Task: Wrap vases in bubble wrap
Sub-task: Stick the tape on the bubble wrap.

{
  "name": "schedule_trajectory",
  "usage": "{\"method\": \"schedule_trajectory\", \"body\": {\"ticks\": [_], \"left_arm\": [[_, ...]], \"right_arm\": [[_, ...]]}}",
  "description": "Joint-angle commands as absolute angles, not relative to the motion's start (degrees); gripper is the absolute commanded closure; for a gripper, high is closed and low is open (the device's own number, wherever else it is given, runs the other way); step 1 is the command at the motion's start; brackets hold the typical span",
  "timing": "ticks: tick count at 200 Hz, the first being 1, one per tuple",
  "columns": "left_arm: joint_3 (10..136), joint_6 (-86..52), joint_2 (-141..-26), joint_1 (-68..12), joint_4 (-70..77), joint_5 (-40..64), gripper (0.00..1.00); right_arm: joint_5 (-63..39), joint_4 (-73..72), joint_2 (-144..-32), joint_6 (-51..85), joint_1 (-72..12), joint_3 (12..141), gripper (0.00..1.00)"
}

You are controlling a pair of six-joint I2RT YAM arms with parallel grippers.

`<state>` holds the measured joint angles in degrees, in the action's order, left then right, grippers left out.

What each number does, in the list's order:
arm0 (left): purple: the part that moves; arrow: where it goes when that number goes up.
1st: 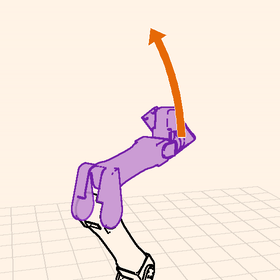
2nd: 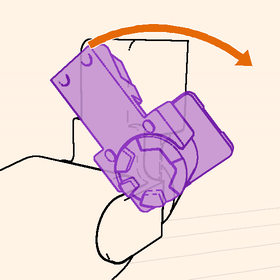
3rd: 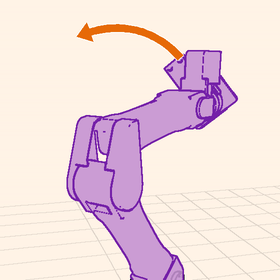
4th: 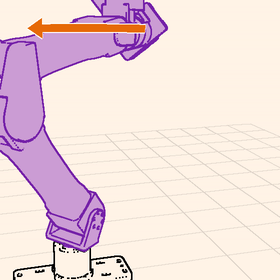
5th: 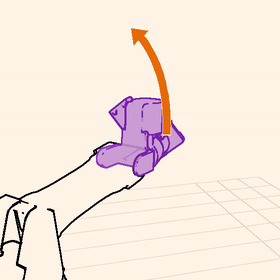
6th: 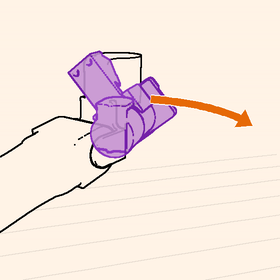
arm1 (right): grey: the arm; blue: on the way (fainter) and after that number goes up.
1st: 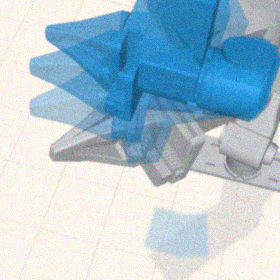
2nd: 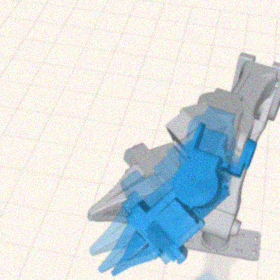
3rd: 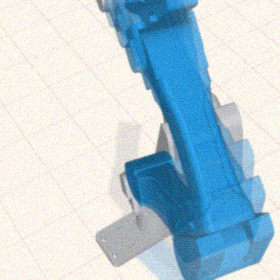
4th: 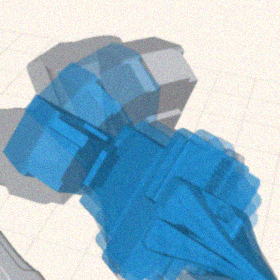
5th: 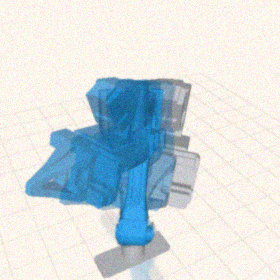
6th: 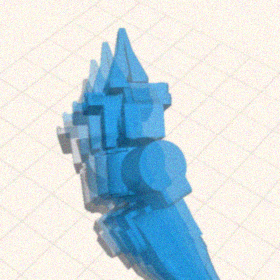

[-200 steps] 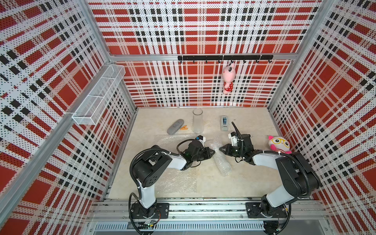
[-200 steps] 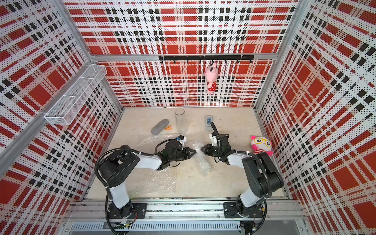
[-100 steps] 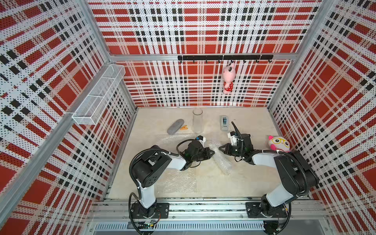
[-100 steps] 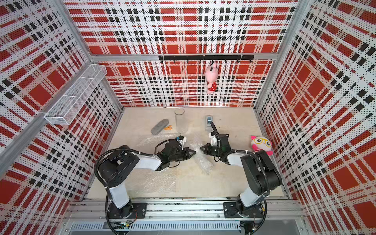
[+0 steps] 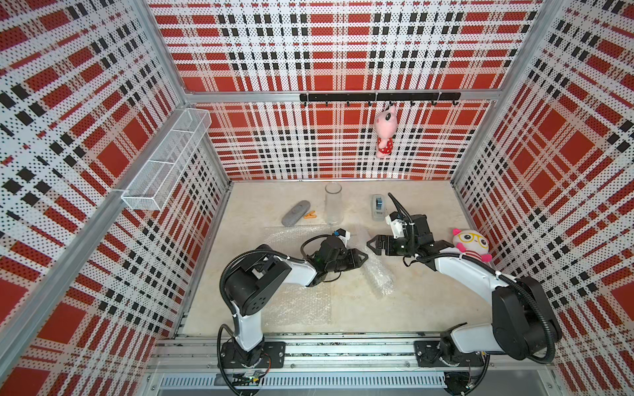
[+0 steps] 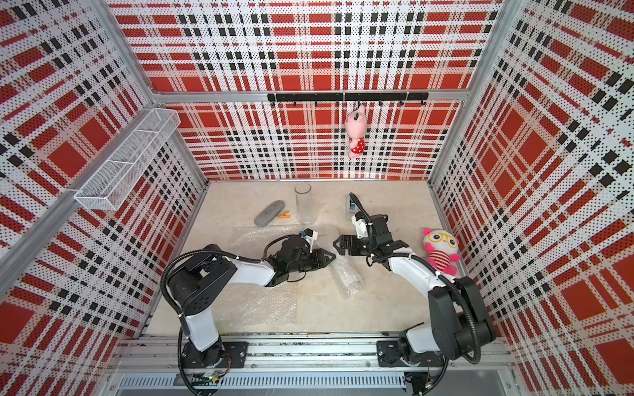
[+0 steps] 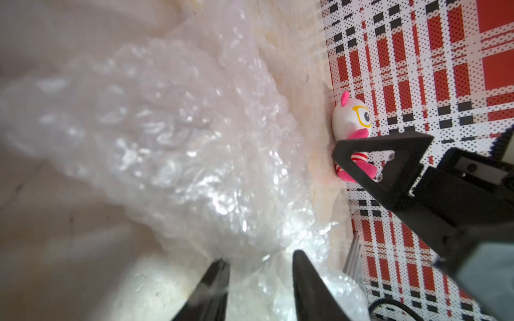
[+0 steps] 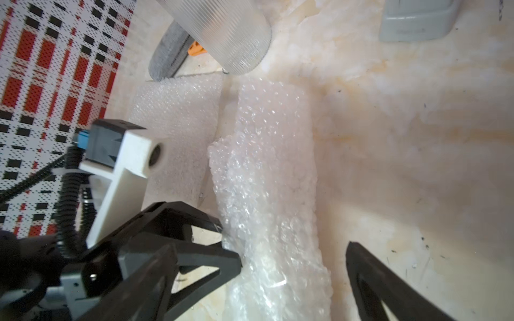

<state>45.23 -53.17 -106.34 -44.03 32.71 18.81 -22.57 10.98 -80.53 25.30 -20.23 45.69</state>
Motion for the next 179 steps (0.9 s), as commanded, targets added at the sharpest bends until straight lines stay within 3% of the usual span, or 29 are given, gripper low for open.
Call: {"method": "schedule_trajectory", "body": {"ticks": [1, 36, 74, 86, 96, 126, 157, 179], "left_arm": [[46.52, -51.82, -104.47, -44.03, 30.19, 18.17, 0.42], [45.93, -51.13, -102.70, -43.86, 28.65, 17.32, 0.42], [44.52, -51.06, -101.72, -43.73, 28.57, 17.06, 0.54], [44.26, -51.02, -101.62, -43.60, 28.56, 17.14, 0.56], [44.12, -50.93, -101.39, -43.59, 28.56, 17.14, 0.57], [44.72, -50.26, -99.97, -43.45, 26.71, 16.60, 0.52], [45.41, -48.21, -96.97, -42.43, 20.41, 13.46, 0.32], [44.62, -47.12, -93.82, -39.97, 14.17, 9.87, 0.24]], "right_arm": [[-22.05, 14.80, -82.22, 22.94, -21.03, 46.14, 0.00], [-21.71, 13.01, -86.92, 23.57, -22.52, 46.83, 0.00], [-21.00, 11.36, -87.38, 24.57, -22.50, 45.77, 0.31], [-21.32, 11.13, -87.01, 24.57, -22.50, 45.48, 0.36], [-21.89, 11.14, -87.07, 24.42, -22.50, 45.47, 0.35], [-22.73, 13.93, -86.02, 23.23, -22.50, 47.18, 0.17], [-16.74, 20.62, -81.07, 21.00, -22.63, 49.75, 0.00], [-9.97, 24.57, -78.14, 20.47, -23.55, 51.25, 0.00]]}}
